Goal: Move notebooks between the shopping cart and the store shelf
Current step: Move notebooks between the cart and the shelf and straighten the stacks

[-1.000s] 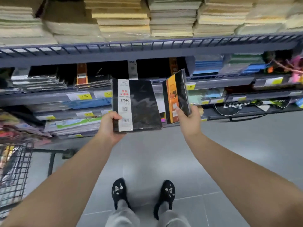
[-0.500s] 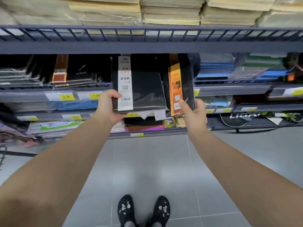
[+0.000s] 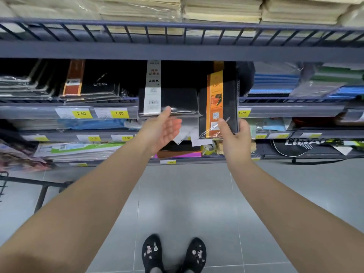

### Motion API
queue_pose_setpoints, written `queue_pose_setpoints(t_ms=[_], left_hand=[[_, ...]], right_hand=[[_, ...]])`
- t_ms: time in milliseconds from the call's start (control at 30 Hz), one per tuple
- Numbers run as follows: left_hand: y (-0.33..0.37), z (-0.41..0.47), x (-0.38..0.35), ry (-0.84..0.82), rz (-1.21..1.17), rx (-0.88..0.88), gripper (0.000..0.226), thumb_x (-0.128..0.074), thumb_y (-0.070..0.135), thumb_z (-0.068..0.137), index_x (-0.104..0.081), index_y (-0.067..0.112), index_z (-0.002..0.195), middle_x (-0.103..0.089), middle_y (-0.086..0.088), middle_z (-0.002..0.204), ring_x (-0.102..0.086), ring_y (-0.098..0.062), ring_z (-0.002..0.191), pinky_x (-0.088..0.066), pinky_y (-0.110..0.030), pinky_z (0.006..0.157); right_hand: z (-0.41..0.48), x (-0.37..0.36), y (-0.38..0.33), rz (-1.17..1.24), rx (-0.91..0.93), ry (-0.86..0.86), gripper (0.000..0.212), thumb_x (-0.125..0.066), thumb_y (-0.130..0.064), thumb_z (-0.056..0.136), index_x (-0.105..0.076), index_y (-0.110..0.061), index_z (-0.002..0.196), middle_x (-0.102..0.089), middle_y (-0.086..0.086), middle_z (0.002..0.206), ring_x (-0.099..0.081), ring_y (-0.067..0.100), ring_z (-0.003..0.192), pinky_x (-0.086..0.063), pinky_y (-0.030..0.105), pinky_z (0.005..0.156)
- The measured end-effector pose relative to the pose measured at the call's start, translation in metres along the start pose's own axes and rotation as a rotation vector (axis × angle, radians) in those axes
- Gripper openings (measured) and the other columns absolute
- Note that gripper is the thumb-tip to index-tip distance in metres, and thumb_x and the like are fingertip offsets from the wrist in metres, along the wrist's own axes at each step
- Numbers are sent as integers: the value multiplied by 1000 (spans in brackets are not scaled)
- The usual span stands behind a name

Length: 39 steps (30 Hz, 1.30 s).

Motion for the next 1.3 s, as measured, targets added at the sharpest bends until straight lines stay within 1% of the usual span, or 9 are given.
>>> queue_pose_setpoints(t_ms=[133,367,567,667,833,933,1000,1133,1300], left_hand=[[22,17,2,98,25,-63,32,-49,40,96,-57,11,106,-71,-1,93,-68,-8,83,-56,-19,68],[27,46,3,230,157,-85,51,-48,58,90,-57,12,109,-66,4,91,-62,-7,77,-51,-23,64],[26,54,-9,157,332,-240,55,-71,26,85,-44,7,128,-62,-4,112,-62,-14,99,-51,-27,76],[27,56,-13,173,360,-236,50,-65,12,89,-38,6,130,-56,-2,111,-55,-18,100,-50,-32,84],[20,50,-22,260,571,-352,58,-55,6,91,-27,9,141,-31,-10,140,-42,-19,98,-41,-31,83],[3,45,-28,179,823,-395,75,-47,6,93,-3,20,152,-10,-3,151,-40,-17,102,-33,-25,84],[-3,45,-27,167,910,-393,82,-46,7,92,7,24,152,-14,-3,146,-41,-19,95,-31,-23,82],[-7,49,-24,169,940,-309,89,-47,8,91,13,36,149,-25,-6,136,-44,-23,89,-35,-25,68],[-7,44,-22,132,926,-297,91,-50,10,91,13,40,149,-24,-7,146,-47,-14,75,-38,-24,60]], right_hand=[[7,9,-2,-43,-45,15,21,-66,-33,87,-59,-20,102,-71,-5,96,-67,13,89,-54,25,78],[12,16,9,63,-240,-1,27,-71,-32,83,-61,-14,102,-63,-1,75,-50,6,49,-43,16,45],[28,-3,19,320,-447,-59,89,-77,-34,77,-25,-17,147,-71,-2,82,-59,6,62,-47,22,56],[41,-14,10,466,-449,-110,70,-76,-25,80,-42,-8,138,-70,3,103,-68,5,69,-51,15,54],[58,-29,0,660,-465,-159,12,-61,-15,91,-61,-10,102,-67,5,99,-67,13,90,-54,22,80],[69,-26,6,646,-482,-54,13,-60,-14,93,-60,-8,104,-67,4,95,-66,11,87,-55,20,75],[73,-20,8,500,-462,20,8,-63,-17,91,-62,-10,92,-67,2,89,-66,9,80,-56,19,70],[72,-9,17,275,-426,152,23,-68,-26,87,-53,-14,75,-56,1,65,-50,9,54,-48,19,55],[57,-15,20,251,-417,85,24,-68,-30,86,-50,-14,86,-52,1,66,-47,10,54,-44,19,53]])
Point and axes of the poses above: each hand's wrist, its own z-axis towards the middle knuckle, its own x-axis out of the back of the hand, y = z × x, the point moved 9 cm from there along z, towards the middle knuckle
